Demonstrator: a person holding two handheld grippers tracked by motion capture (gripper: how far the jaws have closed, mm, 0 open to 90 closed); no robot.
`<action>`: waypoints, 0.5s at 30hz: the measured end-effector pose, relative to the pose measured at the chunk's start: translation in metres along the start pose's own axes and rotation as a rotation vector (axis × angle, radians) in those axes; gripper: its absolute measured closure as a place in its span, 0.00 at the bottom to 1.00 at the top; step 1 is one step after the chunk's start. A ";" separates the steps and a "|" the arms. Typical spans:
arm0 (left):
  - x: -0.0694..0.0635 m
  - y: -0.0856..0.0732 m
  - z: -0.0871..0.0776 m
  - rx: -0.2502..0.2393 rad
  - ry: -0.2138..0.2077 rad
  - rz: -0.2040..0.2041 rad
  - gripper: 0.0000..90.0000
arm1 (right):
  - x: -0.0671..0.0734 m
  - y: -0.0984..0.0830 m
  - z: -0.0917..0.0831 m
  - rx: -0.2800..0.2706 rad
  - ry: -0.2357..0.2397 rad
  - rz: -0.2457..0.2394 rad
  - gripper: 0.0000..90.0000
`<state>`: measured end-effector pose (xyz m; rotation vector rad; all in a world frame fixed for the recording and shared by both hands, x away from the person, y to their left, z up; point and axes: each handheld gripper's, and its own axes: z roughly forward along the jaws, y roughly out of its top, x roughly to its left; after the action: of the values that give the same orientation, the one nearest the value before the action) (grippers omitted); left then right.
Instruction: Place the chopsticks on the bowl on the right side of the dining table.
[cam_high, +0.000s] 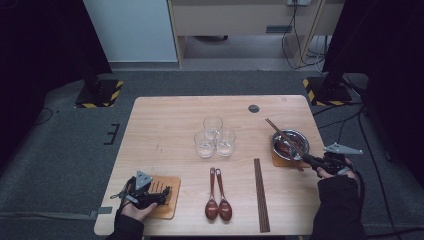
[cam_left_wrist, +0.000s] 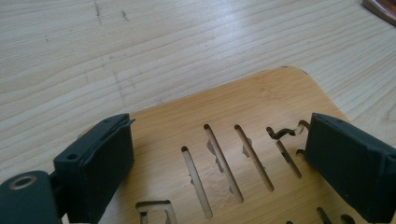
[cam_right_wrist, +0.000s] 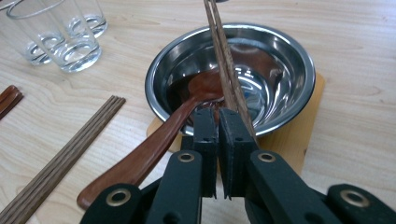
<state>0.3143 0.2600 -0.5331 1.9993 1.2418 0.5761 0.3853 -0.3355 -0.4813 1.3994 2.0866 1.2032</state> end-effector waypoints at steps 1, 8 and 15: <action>0.000 0.000 0.000 0.000 0.000 0.000 0.08 | 0.000 -0.001 0.000 0.003 0.002 0.002 0.96; 0.000 0.000 0.000 0.000 0.000 0.000 0.08 | -0.001 -0.005 -0.001 0.019 -0.002 0.013 0.95; 0.000 0.000 0.000 0.000 0.000 0.000 0.08 | -0.003 -0.007 -0.001 0.040 -0.011 0.014 0.94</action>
<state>0.3144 0.2600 -0.5331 1.9995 1.2417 0.5759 0.3817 -0.3399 -0.4867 1.4378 2.1076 1.1627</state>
